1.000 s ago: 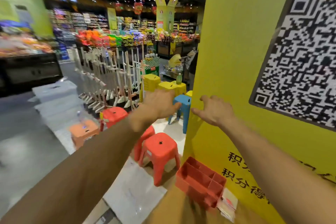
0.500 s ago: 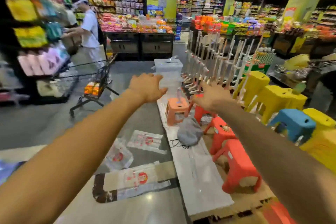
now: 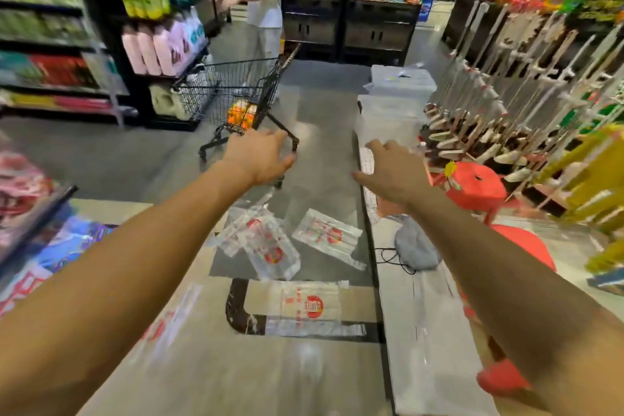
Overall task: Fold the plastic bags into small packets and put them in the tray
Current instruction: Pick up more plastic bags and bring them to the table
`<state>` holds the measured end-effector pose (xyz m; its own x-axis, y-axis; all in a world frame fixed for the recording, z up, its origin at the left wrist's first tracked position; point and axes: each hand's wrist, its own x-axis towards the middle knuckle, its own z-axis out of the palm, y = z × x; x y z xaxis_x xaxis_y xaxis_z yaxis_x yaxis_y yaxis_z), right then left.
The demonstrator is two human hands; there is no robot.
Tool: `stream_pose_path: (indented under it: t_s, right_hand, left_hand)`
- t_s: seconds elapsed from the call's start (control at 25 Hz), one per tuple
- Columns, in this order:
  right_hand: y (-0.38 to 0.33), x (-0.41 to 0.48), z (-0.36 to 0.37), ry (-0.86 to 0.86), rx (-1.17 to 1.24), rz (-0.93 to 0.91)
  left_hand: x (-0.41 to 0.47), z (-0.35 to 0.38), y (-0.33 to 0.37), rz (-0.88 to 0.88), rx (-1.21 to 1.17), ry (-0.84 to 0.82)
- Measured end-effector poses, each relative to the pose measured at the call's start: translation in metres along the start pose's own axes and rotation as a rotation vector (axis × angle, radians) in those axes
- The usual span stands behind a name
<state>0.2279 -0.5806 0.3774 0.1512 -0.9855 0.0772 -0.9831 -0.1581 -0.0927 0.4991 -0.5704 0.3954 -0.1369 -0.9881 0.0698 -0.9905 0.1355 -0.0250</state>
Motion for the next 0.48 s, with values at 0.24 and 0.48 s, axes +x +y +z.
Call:
stream_pose_path:
  t_s: [0.24,0.48]
  right_hand:
    - [0.015,0.118,0.108,-0.171,-0.023,-0.124]
    - [0.036,0.212,0.270,-0.369,-0.036,-0.145]
  left_hand:
    - [0.095,0.104,-0.047,-0.059,-0.003,-0.111]
    - [0.191,0.261,-0.084,-0.013,0.048,-0.249]
